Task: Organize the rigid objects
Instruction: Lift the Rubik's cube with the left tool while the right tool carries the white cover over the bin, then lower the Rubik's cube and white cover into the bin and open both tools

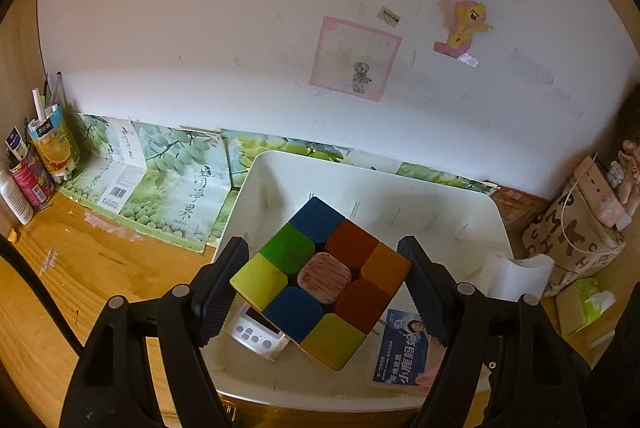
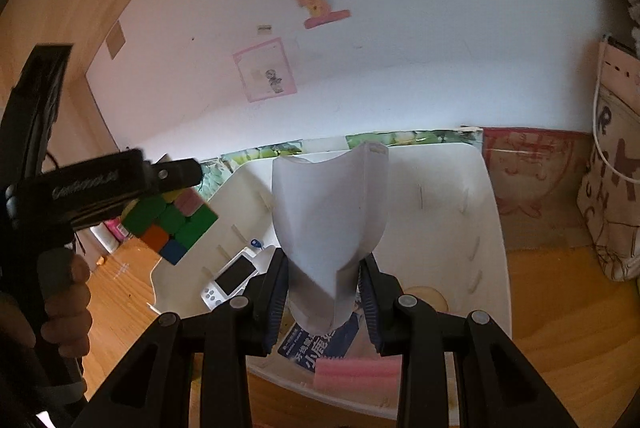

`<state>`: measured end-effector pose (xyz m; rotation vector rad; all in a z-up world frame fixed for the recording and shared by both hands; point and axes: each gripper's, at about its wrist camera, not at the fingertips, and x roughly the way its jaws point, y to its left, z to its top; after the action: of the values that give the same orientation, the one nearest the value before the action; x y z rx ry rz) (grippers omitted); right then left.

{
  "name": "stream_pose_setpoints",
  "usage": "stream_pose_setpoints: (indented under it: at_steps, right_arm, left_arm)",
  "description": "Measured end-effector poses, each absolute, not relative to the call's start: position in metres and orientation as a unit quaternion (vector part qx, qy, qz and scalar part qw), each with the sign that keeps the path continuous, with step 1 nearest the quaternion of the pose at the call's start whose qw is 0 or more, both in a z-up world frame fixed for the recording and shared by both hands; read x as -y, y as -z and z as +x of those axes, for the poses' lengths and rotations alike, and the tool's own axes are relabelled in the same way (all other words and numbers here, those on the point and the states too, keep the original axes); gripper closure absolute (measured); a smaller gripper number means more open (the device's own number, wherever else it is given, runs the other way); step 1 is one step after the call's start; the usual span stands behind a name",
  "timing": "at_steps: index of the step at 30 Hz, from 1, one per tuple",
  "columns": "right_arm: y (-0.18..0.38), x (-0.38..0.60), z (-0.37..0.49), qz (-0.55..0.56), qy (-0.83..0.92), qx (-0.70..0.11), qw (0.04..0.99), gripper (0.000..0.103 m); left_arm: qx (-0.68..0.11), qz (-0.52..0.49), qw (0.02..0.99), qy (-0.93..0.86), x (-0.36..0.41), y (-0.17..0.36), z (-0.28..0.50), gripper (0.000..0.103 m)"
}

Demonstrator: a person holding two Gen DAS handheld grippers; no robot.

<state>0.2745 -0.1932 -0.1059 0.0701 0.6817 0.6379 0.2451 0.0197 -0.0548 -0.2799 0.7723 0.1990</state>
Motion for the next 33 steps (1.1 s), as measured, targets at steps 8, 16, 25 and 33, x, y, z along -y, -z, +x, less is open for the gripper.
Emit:
stream_pose_setpoints:
  at_steps: [8, 16, 25, 33]
  right_arm:
    - [0.113, 0.198, 0.281, 0.041, -0.293, -0.344, 0.891, 0.061]
    - [0.11, 0.206, 0.279, 0.055, -0.289, -0.344, 0.892, 0.03]
    - [0.094, 0.208, 0.268, 0.055, -0.296, -0.327, 0.896, 0.022]
    - [0.075, 0.217, 0.252, 0.058, -0.293, -0.305, 0.904, 0.021]
  left_arm:
    - [-0.395, -0.131, 0.905, -0.092, -0.016, 0.057, 0.253, 0.023]
    - [-0.378, -0.118, 0.914, -0.091, -0.011, 0.045, 0.249, 0.013]
    - [-0.358, -0.122, 0.921, -0.094, -0.011, 0.026, 0.235, 0.012]
    - [-0.331, -0.12, 0.931, -0.092, -0.007, 0.003, 0.211, 0.012]
